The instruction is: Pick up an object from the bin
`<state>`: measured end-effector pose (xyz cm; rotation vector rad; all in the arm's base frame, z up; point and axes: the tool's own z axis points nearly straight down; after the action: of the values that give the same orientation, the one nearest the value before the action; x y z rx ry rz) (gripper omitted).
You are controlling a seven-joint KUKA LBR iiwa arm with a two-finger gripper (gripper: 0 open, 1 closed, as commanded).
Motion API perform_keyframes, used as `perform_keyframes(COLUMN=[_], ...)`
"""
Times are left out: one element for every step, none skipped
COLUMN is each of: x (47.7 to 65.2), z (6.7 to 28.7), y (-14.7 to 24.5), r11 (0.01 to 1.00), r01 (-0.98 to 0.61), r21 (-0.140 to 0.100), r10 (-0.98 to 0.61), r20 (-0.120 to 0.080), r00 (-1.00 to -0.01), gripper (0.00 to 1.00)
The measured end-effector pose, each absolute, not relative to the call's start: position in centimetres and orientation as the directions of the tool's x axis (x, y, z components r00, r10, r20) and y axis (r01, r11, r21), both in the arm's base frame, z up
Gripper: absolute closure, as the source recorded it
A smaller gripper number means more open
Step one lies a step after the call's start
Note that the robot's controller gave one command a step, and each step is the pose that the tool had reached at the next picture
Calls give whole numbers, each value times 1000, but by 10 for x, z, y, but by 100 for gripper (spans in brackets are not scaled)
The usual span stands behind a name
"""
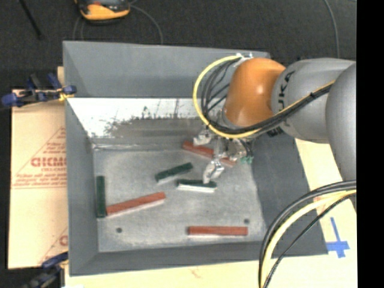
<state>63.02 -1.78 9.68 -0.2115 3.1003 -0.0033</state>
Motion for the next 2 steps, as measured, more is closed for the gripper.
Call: perform_keyframes(x=[626,626], z=[100,100], y=[-19,-19], r11=[991,991], r01=[-136,-136], r21=[0,-1], r10=[-136,-136], r20=[3,0], r00=[-991,-991], gripper=[100,100])
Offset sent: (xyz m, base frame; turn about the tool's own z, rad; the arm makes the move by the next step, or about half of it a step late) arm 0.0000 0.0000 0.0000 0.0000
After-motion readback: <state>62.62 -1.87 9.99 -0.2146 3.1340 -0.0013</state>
